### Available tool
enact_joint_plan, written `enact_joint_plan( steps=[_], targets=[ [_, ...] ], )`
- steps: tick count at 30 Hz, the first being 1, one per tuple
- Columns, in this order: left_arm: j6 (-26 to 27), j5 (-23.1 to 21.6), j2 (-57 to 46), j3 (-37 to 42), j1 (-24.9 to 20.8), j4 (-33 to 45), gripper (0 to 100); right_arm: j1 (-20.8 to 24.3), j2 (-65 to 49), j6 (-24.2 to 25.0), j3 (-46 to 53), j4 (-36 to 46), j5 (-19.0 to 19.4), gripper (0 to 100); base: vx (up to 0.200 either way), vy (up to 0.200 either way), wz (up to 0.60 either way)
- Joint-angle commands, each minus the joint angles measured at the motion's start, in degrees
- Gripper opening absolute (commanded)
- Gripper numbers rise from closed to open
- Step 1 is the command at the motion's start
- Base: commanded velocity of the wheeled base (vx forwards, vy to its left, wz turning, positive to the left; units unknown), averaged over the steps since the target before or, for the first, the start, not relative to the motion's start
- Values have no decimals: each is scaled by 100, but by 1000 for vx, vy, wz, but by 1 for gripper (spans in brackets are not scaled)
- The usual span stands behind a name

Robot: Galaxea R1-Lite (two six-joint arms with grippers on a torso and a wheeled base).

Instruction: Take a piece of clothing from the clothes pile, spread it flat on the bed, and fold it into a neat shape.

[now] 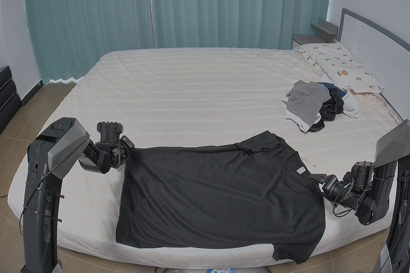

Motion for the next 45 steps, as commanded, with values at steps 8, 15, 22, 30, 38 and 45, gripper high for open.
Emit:
enact_joint_plan(
  steps=[8,15,22,30,38,45],
  targets=[
    [-861,-573,-511,451,94,100,100,766,-759,2,-997,798,-274,100,0,0,0],
    [-1274,-1416,-995,1031,182,47,100,1188,-900,37,-2921,2996,-669,100,0,0,0],
    [-1301,-1812,-1179,1365,217,21,100,1364,-21,20,-4890,4446,-871,100,0,0,0],
    [-1283,-1873,-1250,1567,208,-137,100,1794,656,11,-6534,5377,-1047,100,0,0,0],
    [-1292,-2084,-1276,1760,234,-480,100,1865,1034,-24,-7254,6239,-1073,100,0,0,0],
    [-1283,-2084,-1276,1760,225,-480,100,1856,1280,-24,-7474,6291,-1073,100,0,0,0]
  ],
)
